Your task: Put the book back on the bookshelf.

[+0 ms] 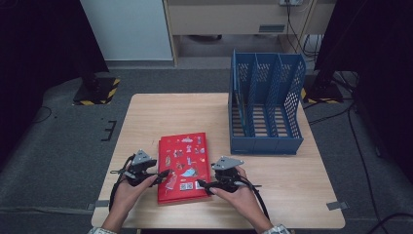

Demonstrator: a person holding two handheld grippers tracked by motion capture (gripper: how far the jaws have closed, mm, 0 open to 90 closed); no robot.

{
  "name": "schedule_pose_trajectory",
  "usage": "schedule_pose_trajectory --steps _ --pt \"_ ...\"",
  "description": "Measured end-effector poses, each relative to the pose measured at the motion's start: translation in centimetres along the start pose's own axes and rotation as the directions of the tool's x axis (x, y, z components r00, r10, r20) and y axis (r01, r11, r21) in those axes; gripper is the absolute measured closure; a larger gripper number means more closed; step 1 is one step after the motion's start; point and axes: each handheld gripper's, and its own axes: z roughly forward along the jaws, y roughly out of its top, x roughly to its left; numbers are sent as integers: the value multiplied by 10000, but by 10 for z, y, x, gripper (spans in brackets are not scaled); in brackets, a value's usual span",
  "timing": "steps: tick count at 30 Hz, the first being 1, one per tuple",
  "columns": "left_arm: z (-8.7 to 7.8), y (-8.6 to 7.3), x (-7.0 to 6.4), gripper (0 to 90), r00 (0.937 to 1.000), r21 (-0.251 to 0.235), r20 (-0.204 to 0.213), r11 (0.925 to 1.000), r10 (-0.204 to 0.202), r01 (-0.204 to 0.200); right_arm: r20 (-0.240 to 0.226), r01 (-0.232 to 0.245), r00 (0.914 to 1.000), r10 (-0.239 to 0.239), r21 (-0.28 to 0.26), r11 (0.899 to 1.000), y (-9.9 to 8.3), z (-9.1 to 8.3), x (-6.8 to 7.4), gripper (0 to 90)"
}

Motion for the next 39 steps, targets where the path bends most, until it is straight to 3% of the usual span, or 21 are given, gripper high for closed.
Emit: schedule_pose_trajectory --steps 8,16,39 --pt "7 -2 -3 273 9985 19 484 9997 -254 254 -120 -39 9999 43 338 9994 -4 7 3 189" --pt "10 -1 -5 252 9988 -41 471 9999 -163 165 -203 -134 9997 145 521 9986 -7 10 6 170" --pt "15 5 -20 256 9933 57 898 9973 727 -735 -37 -508 9987 511 523 9973 -24 -15 19 196"
